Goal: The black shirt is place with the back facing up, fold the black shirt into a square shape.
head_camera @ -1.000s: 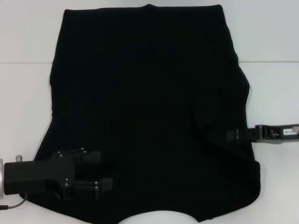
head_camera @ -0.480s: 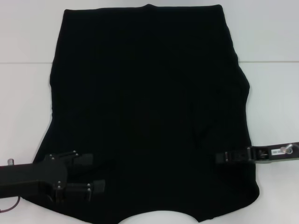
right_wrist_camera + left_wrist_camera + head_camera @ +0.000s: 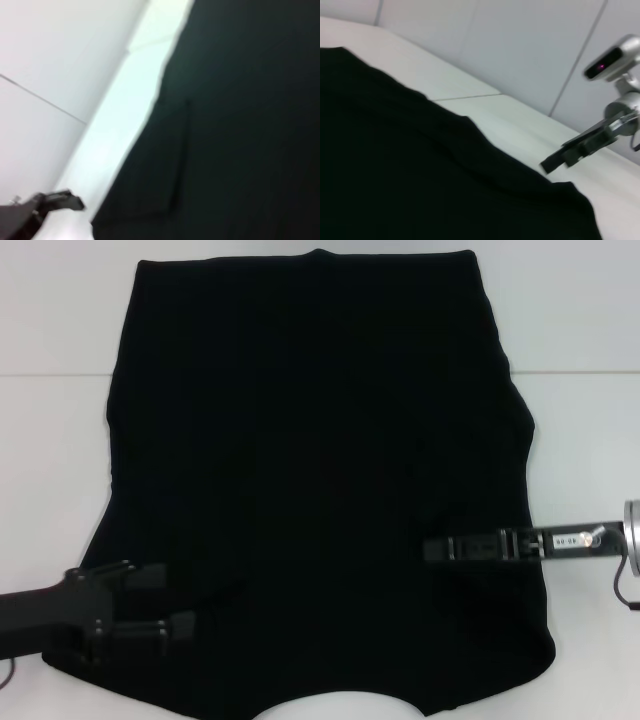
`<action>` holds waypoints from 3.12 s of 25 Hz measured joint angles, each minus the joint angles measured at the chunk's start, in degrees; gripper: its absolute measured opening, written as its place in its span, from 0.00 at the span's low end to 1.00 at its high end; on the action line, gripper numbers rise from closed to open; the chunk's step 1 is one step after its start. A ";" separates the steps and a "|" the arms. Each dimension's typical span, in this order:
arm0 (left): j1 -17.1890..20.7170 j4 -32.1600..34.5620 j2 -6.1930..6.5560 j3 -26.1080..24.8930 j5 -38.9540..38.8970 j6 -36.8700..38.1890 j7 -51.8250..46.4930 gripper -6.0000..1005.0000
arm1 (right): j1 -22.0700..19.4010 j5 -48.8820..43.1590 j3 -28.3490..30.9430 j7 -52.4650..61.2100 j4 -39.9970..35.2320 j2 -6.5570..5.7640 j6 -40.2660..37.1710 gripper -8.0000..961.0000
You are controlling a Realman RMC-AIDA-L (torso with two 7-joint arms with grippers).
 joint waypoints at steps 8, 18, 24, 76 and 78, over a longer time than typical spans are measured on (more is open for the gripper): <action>2.20 6.08 0.79 -5.90 7.19 -0.24 -7.61 0.89 | 0.51 5.67 0.09 -8.22 0.59 1.93 1.91 0.62; 4.14 13.00 -0.10 -7.18 12.74 -4.87 -2.43 0.89 | 2.34 5.93 -0.13 -10.27 0.65 3.44 4.99 0.62; 3.61 10.75 -1.03 -6.49 12.79 -10.36 1.05 0.89 | 2.53 5.98 0.17 -9.76 0.66 3.47 5.30 0.62; 2.68 9.30 -1.53 -3.18 13.63 -6.90 0.18 0.88 | 2.02 6.00 1.33 -10.06 0.65 3.30 5.39 0.61; 2.52 9.30 -1.34 -3.15 13.97 -7.53 -0.63 0.88 | 2.03 6.01 1.34 -10.07 0.65 3.30 5.39 0.61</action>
